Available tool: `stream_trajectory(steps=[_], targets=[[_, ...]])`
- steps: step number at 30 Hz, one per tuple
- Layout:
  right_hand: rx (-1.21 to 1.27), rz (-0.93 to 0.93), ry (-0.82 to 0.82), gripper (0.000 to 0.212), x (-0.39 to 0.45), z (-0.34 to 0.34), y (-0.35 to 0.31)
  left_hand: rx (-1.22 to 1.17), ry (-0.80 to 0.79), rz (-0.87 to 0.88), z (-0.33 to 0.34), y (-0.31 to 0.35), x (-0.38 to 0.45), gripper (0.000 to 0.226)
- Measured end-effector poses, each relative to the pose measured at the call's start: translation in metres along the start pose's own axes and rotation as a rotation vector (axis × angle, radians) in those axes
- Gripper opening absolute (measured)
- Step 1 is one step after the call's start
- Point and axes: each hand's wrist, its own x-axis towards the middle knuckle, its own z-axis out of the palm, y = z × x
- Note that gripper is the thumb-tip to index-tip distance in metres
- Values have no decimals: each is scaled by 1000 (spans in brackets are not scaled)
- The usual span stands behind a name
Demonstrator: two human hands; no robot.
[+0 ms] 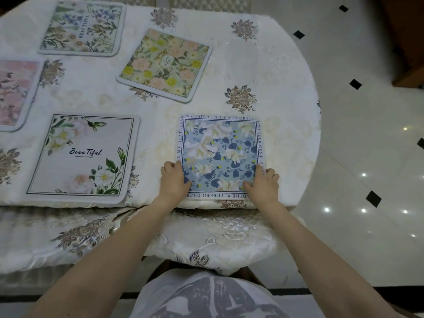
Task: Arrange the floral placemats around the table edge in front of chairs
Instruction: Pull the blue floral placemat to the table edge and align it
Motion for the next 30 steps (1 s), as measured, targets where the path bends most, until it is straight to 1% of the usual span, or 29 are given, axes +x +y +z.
stream_trajectory(steps=[3, 5, 7, 9, 11, 15, 18, 20, 22, 26, 30], targets=[[-83, -74, 25, 61, 1, -2, 1, 118, 16, 175, -2, -2, -2, 59], [-138, -194, 41, 62, 0, 0, -1, 151, -10, 308, -1, -2, -2, 64], [-149, -307, -2, 64, -1, 4, -5, 182, -72, 400, 1, 0, -2, 67], [-156, -358, -64, 66, -2, 9, -10, 242, -119, 456, 4, 3, -2, 67], [-158, -365, -100, 66, -2, 13, -13, 288, -149, 483, 7, 4, -1, 67], [-122, -345, -130, 63, -4, 12, -15, 290, -198, 456, 6, 5, -2, 67], [-53, -337, -101, 57, -7, -2, -16, 261, -210, 439, -4, 17, -2, 56], [-19, -332, -43, 50, -11, -15, -14, 158, -159, 370, -16, 31, -3, 45], [0, -334, 9, 47, -17, -32, -9, 42, -88, 309, -30, 48, -6, 44], [10, -383, 150, 47, -33, -71, 15, -37, 83, 379, -56, 87, -22, 40], [24, -413, 306, 46, -56, -108, 51, -77, 172, 456, -66, 126, -48, 40]])
